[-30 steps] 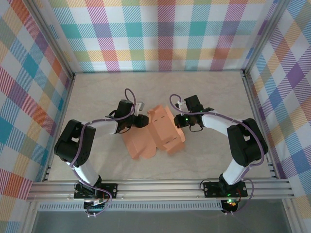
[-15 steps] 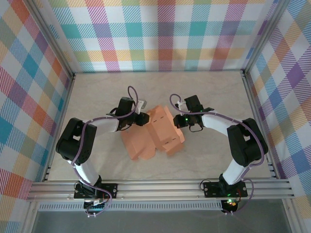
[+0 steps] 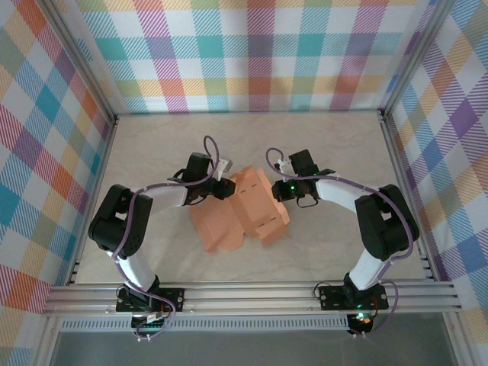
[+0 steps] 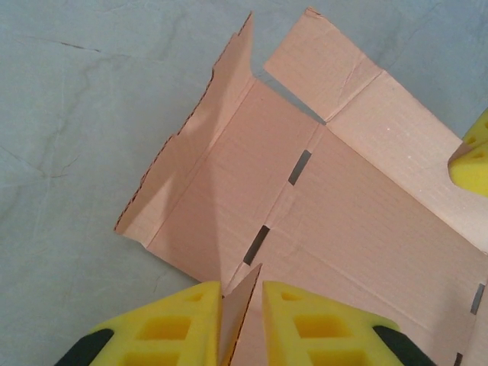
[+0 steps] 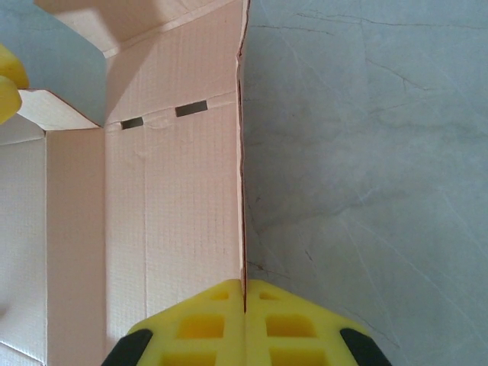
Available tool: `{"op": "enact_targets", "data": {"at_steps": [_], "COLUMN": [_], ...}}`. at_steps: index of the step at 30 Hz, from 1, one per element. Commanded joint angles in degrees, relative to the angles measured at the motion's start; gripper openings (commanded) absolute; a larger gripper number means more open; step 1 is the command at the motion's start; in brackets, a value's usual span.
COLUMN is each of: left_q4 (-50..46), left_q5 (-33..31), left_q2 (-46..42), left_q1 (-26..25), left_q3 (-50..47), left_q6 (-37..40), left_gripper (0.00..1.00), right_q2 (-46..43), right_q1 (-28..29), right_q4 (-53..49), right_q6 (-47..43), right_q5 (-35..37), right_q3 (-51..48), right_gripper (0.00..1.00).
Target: Fold the paper box
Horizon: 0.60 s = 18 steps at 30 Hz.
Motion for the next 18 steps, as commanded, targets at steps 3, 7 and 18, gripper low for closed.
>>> {"op": "enact_targets", "data": {"at_steps": [3,7,18], "left_q4": [-2.2,-2.7,-2.6], "left_q5": [-0.5,-0.4,-2.2], "left_q2": [0.6,0.0,-1.2], "left_q1": [-1.3,-1.9,-2.4], "left_q3": [1.4,1.0,-0.1], "left_q6": [3.0,4.7,6.9], "left_gripper": [0.18,0.16,0.20], "right_q2": [0.7,0.7,3.0], "right_q1": [-0.3,-0.4,-0.4], "right_q4": [-0.2,-0.4,-11.2], "right_q6": [0.1,0.1,-1.7], "right_q5": [-1.7,-1.7,-2.2], "right_q3": [1.7,1.9,9.1], "right_gripper": [0.00,0.00,0.00]}}
